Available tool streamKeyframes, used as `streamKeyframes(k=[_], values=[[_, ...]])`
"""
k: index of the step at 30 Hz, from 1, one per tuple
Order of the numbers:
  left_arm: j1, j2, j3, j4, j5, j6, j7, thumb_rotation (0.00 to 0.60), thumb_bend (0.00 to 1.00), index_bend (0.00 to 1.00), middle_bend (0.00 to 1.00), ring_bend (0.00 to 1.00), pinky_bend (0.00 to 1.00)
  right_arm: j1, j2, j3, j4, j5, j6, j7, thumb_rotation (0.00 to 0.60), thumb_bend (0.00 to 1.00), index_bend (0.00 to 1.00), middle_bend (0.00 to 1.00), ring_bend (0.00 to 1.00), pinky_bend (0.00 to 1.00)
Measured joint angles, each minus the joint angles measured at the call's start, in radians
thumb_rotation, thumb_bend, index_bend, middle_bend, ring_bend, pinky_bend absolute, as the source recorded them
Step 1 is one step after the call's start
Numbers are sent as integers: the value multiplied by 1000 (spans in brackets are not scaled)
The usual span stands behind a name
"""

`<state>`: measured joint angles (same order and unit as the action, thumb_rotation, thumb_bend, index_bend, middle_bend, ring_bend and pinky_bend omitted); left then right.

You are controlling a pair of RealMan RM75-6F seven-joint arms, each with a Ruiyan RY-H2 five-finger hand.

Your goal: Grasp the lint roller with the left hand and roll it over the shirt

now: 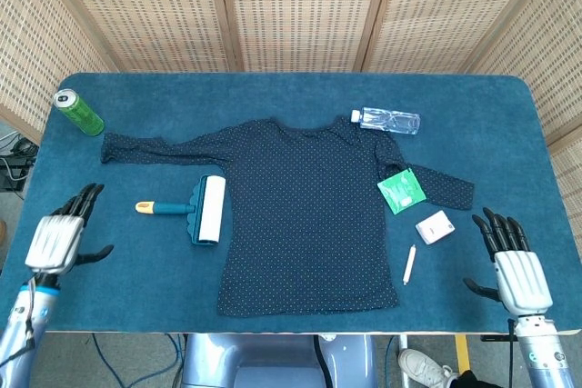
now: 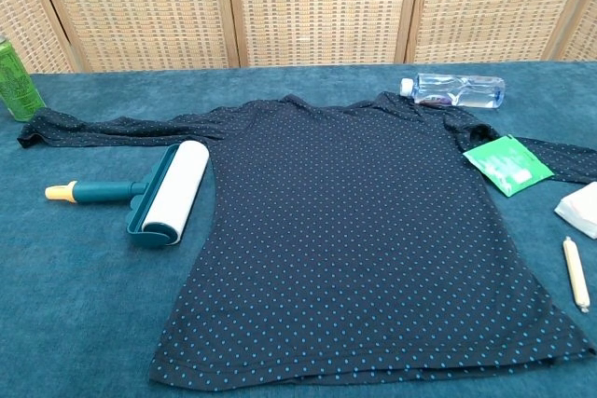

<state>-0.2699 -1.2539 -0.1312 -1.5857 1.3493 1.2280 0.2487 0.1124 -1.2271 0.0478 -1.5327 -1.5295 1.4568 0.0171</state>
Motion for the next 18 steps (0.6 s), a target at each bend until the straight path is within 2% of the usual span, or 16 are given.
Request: streamKeyframes(k=[4,10,15,18], values=[[-73,-13,-33,29,-78,-104,15,600,226,251,633,599,669,2,-2,3,5,7,-6,2,600,54,0,0,0,0],[-163,-38,-72,64,-185,-195,95,600,230,452,741,663,696,5,-4,6,13,18,-17,8,600,55,0,0,0,0],[-217,-52,-94,76,-261,-248,143,600,231,498,768,684,701,7,-7,8,18,22,-21,9,600,55,0,0,0,0],[-240,-57,-98,82,-291,-271,169,600,231,485,770,685,701,8,-8,9,21,26,-24,10,600,55,0,0,0,0]])
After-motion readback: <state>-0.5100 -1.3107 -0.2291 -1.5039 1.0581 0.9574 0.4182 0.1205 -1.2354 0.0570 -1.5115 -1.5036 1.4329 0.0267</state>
